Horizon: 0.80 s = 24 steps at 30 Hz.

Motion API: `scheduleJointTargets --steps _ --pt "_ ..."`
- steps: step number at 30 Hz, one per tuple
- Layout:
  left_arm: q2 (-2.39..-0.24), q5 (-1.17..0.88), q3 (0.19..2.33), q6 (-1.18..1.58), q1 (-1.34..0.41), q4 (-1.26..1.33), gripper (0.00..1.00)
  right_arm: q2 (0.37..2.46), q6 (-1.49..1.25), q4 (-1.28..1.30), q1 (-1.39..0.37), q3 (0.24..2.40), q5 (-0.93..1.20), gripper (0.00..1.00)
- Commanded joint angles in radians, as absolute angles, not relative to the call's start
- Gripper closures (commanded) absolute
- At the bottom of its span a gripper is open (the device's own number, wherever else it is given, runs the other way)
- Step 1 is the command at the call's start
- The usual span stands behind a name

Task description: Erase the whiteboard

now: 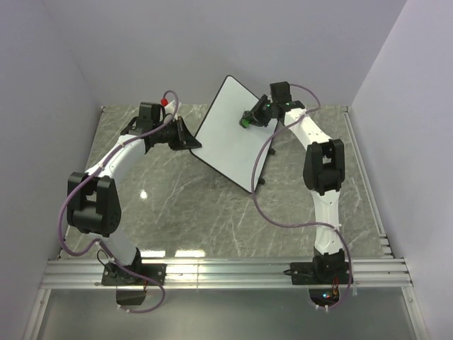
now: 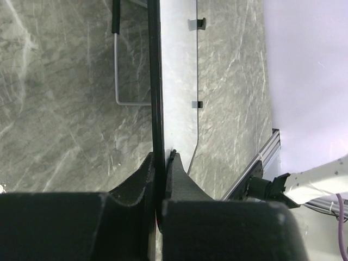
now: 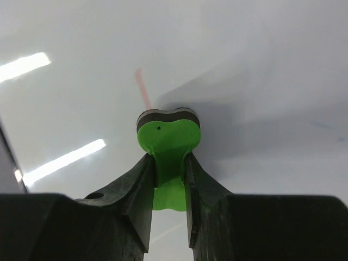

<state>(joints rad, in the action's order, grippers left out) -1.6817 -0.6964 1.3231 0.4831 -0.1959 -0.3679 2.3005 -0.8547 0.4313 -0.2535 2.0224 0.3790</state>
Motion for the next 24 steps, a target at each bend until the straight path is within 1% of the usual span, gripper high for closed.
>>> scheduleJointTargets --steps 1,2,5,11,13,16,19,24 --pt "-1.695 -0.690 1.301 0.293 -0.250 -0.520 1.00 2.448 -0.784 0.708 -0.278 2.089 0.261 1.00" --pt "-1.697 -0.692 1.302 0.293 -0.250 -0.520 1.00 2.460 -0.779 0.730 -0.276 2.156 0.259 1.00" --pt "-1.701 -0.681 1.318 0.281 -0.264 -0.531 1.00 2.490 -0.779 0.779 -0.284 2.229 0.259 1.00" --pt "-1.706 -0.652 1.318 0.245 -0.328 -0.572 1.00 2.537 -0.860 0.726 -0.287 2.377 0.275 1.00" --pt "-1.694 -0.657 1.301 0.242 -0.353 -0.569 1.00 2.543 -0.915 0.664 -0.285 2.413 0.256 1.00" --pt "-1.683 -0.655 1.293 0.241 -0.371 -0.571 1.00 2.540 -0.998 0.574 -0.279 2.431 0.183 1.00" --pt "-1.680 -0.655 1.301 0.238 -0.374 -0.575 1.00 2.554 -1.090 0.548 -0.270 2.459 0.100 1.00" --pt "-1.664 -0.667 1.293 0.239 -0.379 -0.566 1.00 2.565 -1.166 0.494 -0.275 2.473 0.002 1.00"
